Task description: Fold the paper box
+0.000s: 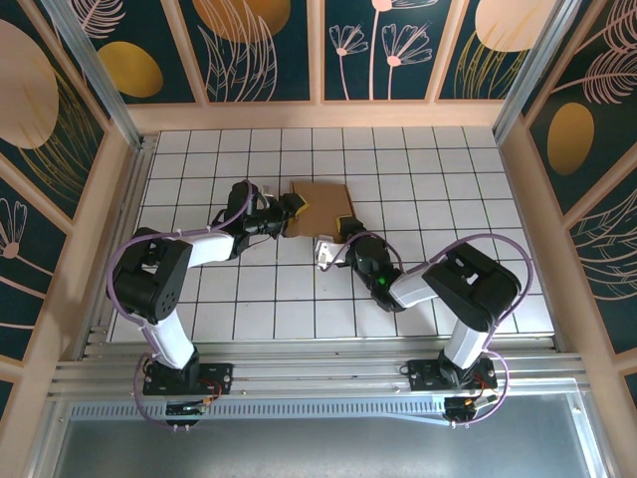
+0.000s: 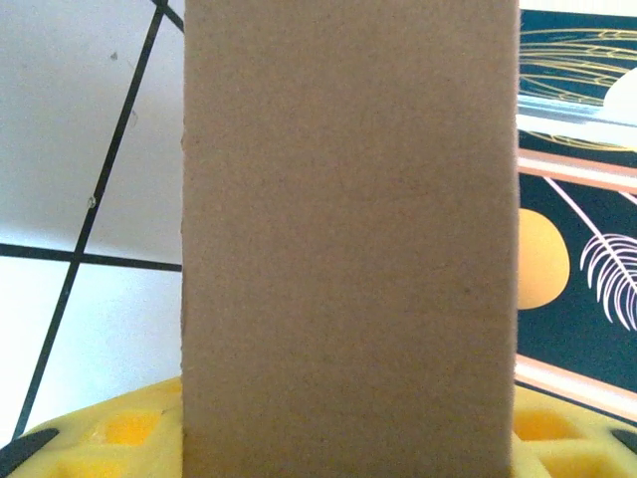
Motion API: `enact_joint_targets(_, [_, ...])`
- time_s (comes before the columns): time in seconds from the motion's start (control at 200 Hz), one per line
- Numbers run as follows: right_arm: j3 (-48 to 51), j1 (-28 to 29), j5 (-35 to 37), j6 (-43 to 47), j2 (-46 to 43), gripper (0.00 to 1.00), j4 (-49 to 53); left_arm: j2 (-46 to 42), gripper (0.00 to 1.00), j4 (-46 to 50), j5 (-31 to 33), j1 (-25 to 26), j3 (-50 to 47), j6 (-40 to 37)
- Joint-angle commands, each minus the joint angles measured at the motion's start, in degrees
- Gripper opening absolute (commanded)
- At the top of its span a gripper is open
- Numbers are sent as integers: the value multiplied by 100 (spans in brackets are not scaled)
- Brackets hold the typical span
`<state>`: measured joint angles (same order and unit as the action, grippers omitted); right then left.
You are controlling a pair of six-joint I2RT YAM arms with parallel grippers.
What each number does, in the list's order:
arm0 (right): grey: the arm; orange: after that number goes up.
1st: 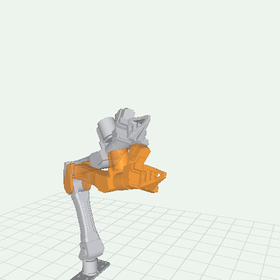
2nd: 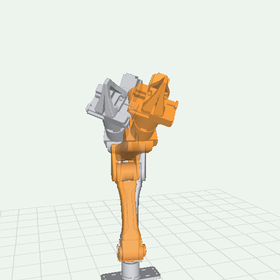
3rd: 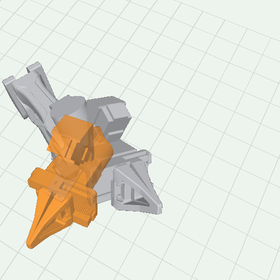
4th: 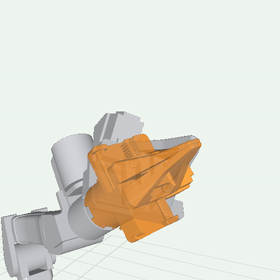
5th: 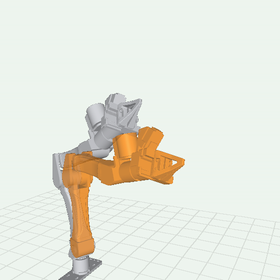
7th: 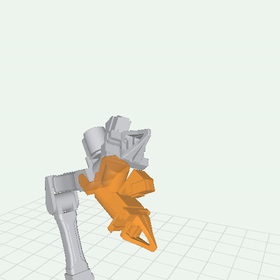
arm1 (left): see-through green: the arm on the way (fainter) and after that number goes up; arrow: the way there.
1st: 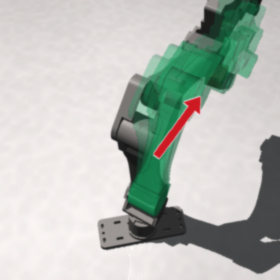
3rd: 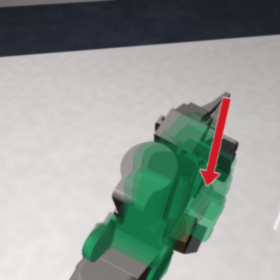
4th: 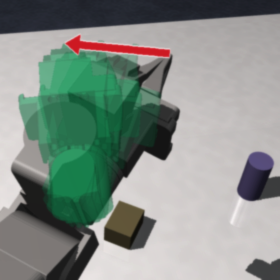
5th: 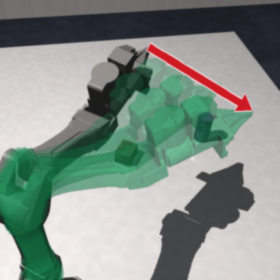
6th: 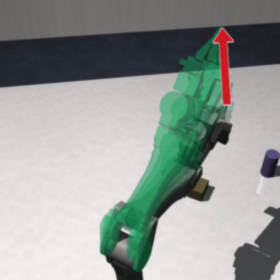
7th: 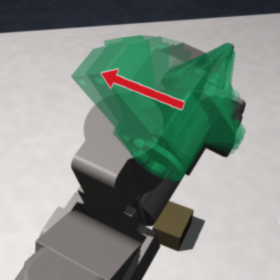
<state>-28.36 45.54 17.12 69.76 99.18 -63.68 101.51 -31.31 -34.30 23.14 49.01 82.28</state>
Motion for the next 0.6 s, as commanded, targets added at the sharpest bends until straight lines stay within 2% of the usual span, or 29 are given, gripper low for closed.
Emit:
enact_joint_targets(0.0, [-115, 69, 161, 87, 89, 42, -607, -175, 54, -234, -197, 43, -19, 515])
enact_joint_targets(0.065, [-61, 91, 177, 28, -49, 39, -486, -185, 61, -330, -292, 29, 43, 410])
enact_joint_targets(0.145, [9, 117, 211, -160, -374, 37, -81, -298, 74, -33, -299, 13, 232, -28])
enact_joint_targets(0.27, [63, 113, 44, -619, -1286, 33, 1384, -926, 85, 1106, 267, -100, 583, -1097])
enact_joint_targets(0.365, [-180, 44, -405, -1054, -2148, 33, 3380, -1621, 90, 2207, 1082, -240, 1042, -2225])
enact_joint_targets(0.445, [-810, -117, -1261, -1378, -2727, 32, 5616, -2212, 93, 3106, 2117, -255, 1447, -3414])
enact_joint_targets(0.526, [-1734, -176, -1994, -1491, -2866, 32, 7649, -2792, 96, 3291, 2909, -252, 1391, -4351])
enact_joint_targets(0.596, [-2622, -151, -2212, -1484, -2622, 32, 9120, -3262, 97, 3169, 3345, -260, 1075, -4920])
